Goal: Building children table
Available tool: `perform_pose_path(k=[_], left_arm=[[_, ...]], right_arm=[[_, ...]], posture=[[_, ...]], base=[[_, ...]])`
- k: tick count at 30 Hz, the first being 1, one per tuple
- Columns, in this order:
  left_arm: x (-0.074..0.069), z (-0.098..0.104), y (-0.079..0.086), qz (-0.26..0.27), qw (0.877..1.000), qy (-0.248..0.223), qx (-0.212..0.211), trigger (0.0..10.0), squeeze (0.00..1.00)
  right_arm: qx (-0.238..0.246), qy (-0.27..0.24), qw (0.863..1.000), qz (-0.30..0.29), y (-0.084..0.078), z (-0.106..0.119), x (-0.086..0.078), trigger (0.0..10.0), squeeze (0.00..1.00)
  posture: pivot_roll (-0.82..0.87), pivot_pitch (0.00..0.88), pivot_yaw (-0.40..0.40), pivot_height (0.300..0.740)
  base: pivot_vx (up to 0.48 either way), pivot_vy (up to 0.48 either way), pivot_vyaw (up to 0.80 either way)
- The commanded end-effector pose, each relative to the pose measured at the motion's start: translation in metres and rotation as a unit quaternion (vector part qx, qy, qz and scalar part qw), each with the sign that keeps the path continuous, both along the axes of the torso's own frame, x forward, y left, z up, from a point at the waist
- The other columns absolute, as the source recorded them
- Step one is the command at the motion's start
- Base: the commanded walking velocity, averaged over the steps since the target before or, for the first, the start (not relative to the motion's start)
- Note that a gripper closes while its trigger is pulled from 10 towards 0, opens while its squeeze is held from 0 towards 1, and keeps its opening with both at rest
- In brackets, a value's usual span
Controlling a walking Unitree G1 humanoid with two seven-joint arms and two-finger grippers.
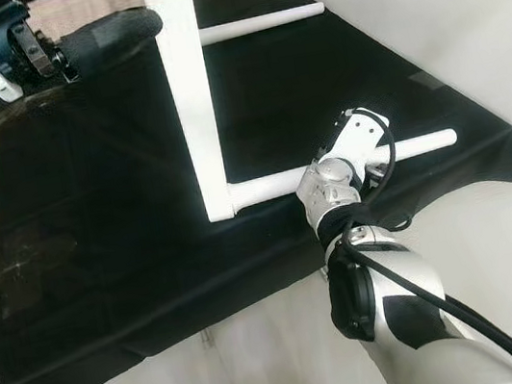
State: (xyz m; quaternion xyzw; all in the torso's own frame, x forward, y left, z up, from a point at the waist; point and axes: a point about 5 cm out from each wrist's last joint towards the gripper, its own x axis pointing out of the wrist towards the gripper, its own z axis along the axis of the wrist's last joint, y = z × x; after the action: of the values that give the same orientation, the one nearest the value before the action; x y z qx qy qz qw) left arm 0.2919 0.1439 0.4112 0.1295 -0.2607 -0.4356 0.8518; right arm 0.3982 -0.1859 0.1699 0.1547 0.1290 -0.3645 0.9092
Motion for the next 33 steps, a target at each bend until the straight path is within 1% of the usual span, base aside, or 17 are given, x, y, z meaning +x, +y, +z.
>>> perform_pose_path(k=[1,2,6,8,13,14,16,17,18,21,23,25,27,29,31,32,33], left_arm=[[0.015,-0.016,0.013,0.064,0.997,0.026,-0.035,10.0,0.00],[0.026,-0.028,0.019,0.100,0.992,0.047,-0.068,10.0,0.00],[0.039,-0.045,0.023,0.132,0.983,0.074,-0.102,10.0,0.00],[0.049,-0.055,0.015,0.112,0.981,0.100,-0.121,10.0,0.00],[0.052,-0.058,0.010,0.090,0.982,0.111,-0.125,10.0,0.00],[0.055,-0.058,0.001,0.058,0.984,0.119,-0.122,10.0,0.00],[0.055,-0.058,0.001,0.058,0.984,0.119,-0.122,10.0,0.00],[0.056,-0.055,-0.008,0.028,0.986,0.120,-0.112,10.0,0.00],[0.056,-0.055,-0.008,0.028,0.986,0.120,-0.112,10.0,0.00],[0.061,-0.046,-0.025,-0.016,0.990,0.116,-0.079,10.0,0.00],[0.061,-0.046,-0.025,-0.016,0.990,0.116,-0.079,10.0,0.00],[0.064,-0.040,-0.035,-0.034,0.993,0.108,-0.045,10.0,0.00],[0.064,-0.040,-0.035,-0.034,0.993,0.108,-0.045,10.0,0.00],[0.065,-0.036,-0.038,-0.039,0.994,0.100,-0.031,10.0,0.00],[0.065,-0.036,-0.038,-0.039,0.994,0.100,-0.031,10.0,0.00],[0.065,-0.035,-0.039,-0.040,0.994,0.097,-0.029,10.0,0.00],[0.065,-0.035,-0.039,-0.040,0.994,0.097,-0.029,10.0,0.00]], right_arm=[[0.006,0.041,0.998,0.049,0.017,-0.021,-0.004,10.0,1.00],[0.009,0.040,0.998,0.051,0.018,-0.021,-0.003,10.0,1.00],[0.008,0.038,0.998,0.058,0.020,-0.020,-0.002,10.0,1.00],[-0.015,0.013,0.997,0.077,0.025,-0.006,0.003,10.0,1.00],[-0.030,-0.003,0.996,0.081,0.027,0.003,0.006,10.0,1.00],[-0.043,-0.017,0.996,0.081,0.026,0.012,0.008,10.0,1.00],[-0.043,-0.017,0.996,0.081,0.026,0.012,0.008,10.0,1.00],[-0.050,-0.028,0.995,0.079,0.025,0.020,0.010,10.0,1.00],[-0.050,-0.028,0.995,0.079,0.025,0.020,0.010,10.0,1.00],[-0.062,-0.048,0.994,0.076,0.020,0.032,0.013,10.0,1.00],[-0.062,-0.048,0.994,0.076,0.020,0.032,0.013,10.0,1.00],[-0.094,-0.071,0.991,0.071,0.014,0.049,0.016,10.0,1.00],[-0.094,-0.071,0.991,0.071,0.014,0.049,0.016,10.0,1.00],[-0.143,-0.089,0.985,0.040,0.002,0.068,0.016,10.0,1.00],[-0.143,-0.089,0.985,0.040,0.002,0.068,0.016,10.0,1.00],[-0.171,-0.103,0.980,0.009,-0.006,0.079,0.014,10.0,1.00],[-0.171,-0.103,0.980,0.009,-0.006,0.079,0.014,10.0,1.00]], posture=[[-0.01,0.159,0.006,0.740],[-0.01,0.158,0.005,0.740],[-0.01,0.158,0.003,0.740],[-0.02,0.159,0.001,0.740],[-0.02,0.158,0.002,0.740],[-0.04,0.156,0.006,0.740],[-0.04,0.156,0.006,0.740],[-0.04,0.155,0.008,0.740],[-0.04,0.155,0.008,0.740],[-0.06,0.154,0.017,0.740],[-0.06,0.154,0.017,0.740],[-0.06,0.152,0.024,0.740],[-0.06,0.152,0.024,0.740],[-0.06,0.149,0.027,0.740],[-0.06,0.149,0.027,0.740],[-0.06,0.147,0.027,0.740],[-0.06,0.147,0.027,0.740]], base=[[0.000,0.000,0.00],[0.000,0.000,0.00],[0.000,0.000,0.00],[0.000,0.000,0.00],[0.000,0.000,0.00],[0.000,0.000,0.00],[0.000,0.000,0.00],[0.000,0.000,0.00],[0.000,0.000,0.00],[0.000,0.000,0.00],[0.000,0.000,0.00],[0.000,0.000,0.00],[0.000,0.000,0.00],[0.000,0.000,0.00],[0.000,0.000,0.00],[0.000,0.000,0.00],[0.000,0.000,0.00]])
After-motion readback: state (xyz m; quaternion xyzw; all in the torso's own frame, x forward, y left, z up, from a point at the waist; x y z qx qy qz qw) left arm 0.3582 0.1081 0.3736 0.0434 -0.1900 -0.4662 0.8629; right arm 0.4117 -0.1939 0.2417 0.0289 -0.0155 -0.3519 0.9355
